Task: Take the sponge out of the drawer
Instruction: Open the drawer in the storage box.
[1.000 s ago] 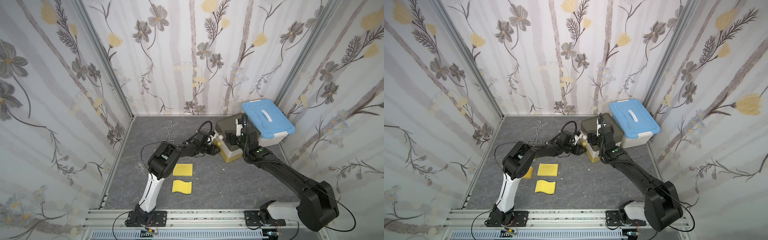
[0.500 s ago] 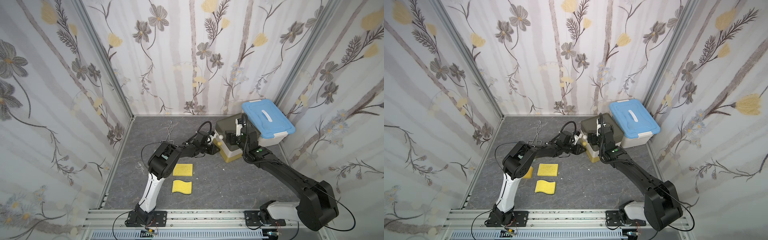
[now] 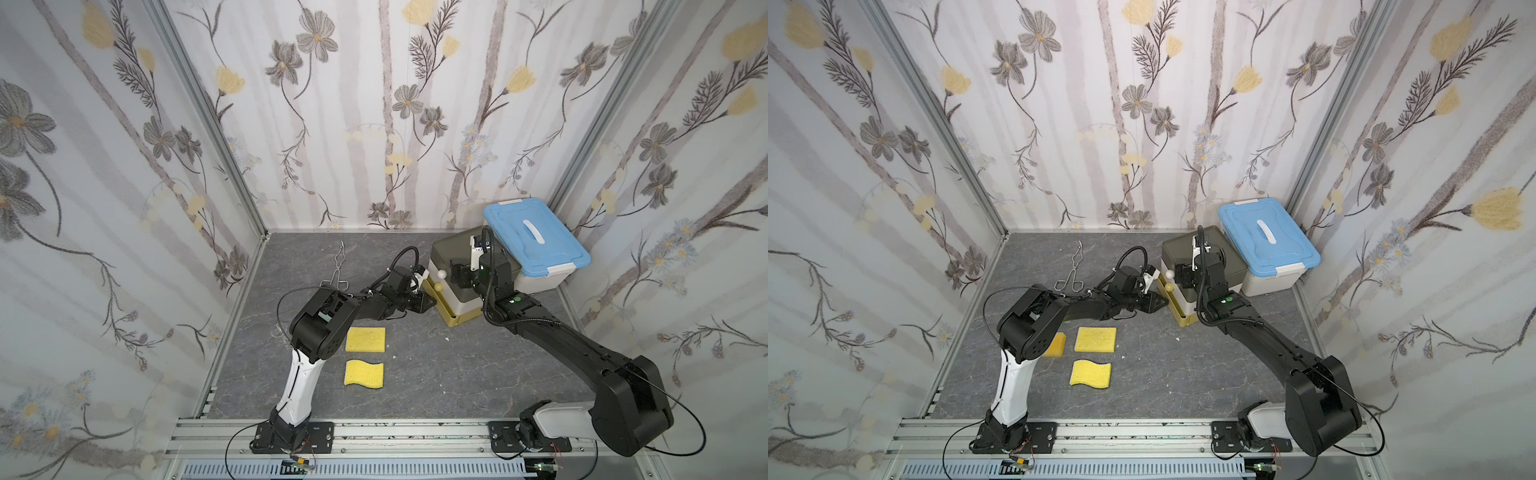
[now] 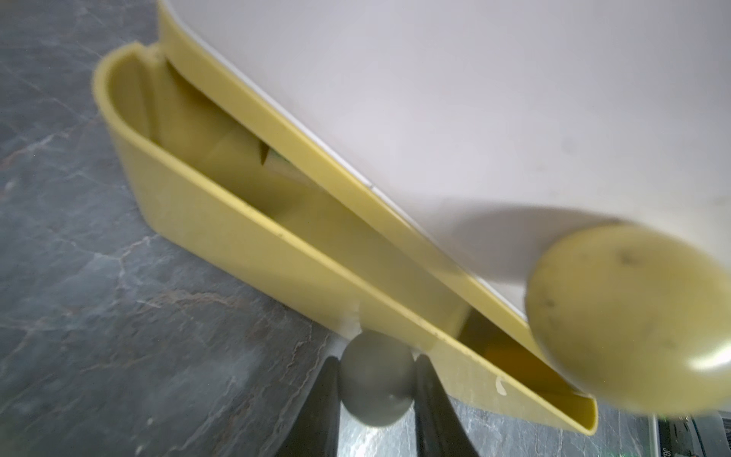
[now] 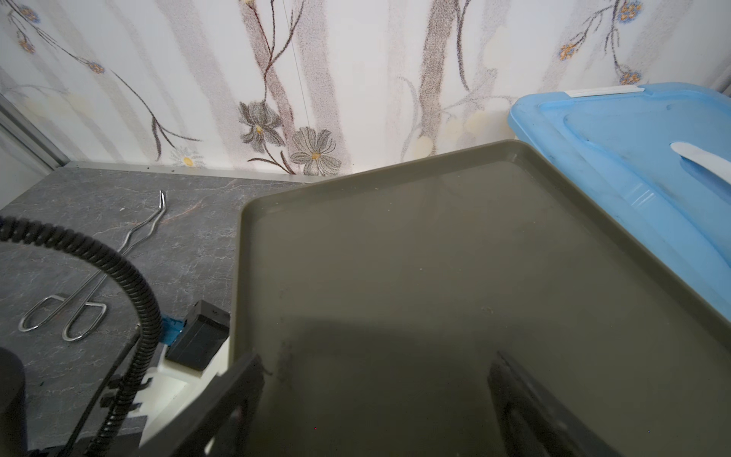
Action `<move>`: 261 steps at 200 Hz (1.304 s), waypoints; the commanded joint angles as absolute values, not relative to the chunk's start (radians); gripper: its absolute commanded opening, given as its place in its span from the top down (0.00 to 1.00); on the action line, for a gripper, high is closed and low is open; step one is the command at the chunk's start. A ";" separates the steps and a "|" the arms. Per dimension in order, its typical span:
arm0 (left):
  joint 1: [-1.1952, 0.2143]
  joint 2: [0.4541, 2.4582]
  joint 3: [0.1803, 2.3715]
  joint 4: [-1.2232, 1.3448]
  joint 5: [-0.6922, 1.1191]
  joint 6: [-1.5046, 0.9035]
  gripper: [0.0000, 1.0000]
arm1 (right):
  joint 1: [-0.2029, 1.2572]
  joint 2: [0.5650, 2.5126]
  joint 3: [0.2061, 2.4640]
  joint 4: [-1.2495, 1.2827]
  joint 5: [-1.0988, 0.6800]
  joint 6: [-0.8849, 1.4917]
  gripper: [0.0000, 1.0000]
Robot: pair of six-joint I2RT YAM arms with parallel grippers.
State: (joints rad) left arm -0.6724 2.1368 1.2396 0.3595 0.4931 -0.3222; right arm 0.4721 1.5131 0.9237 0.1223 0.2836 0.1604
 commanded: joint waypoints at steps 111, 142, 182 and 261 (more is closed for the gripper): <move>-0.661 2.016 1.051 0.386 0.383 -0.313 0.79 | 0.473 1.590 0.937 0.040 0.233 0.212 0.10; -0.658 1.980 1.002 0.403 0.353 -0.314 0.80 | 0.472 1.643 0.949 0.042 0.230 0.217 0.11; -0.654 1.956 0.964 0.420 0.328 -0.326 0.79 | 0.472 1.671 0.971 0.031 0.238 0.225 0.11; -0.652 1.898 0.911 0.399 0.280 -0.319 0.79 | 0.471 1.698 0.983 0.026 0.252 0.232 0.12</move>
State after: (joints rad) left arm -0.6548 1.9175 0.9264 0.4366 0.3218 -0.3218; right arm 0.4721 1.6592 0.9958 0.2073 0.3500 0.1547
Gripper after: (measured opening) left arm 0.266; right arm 0.884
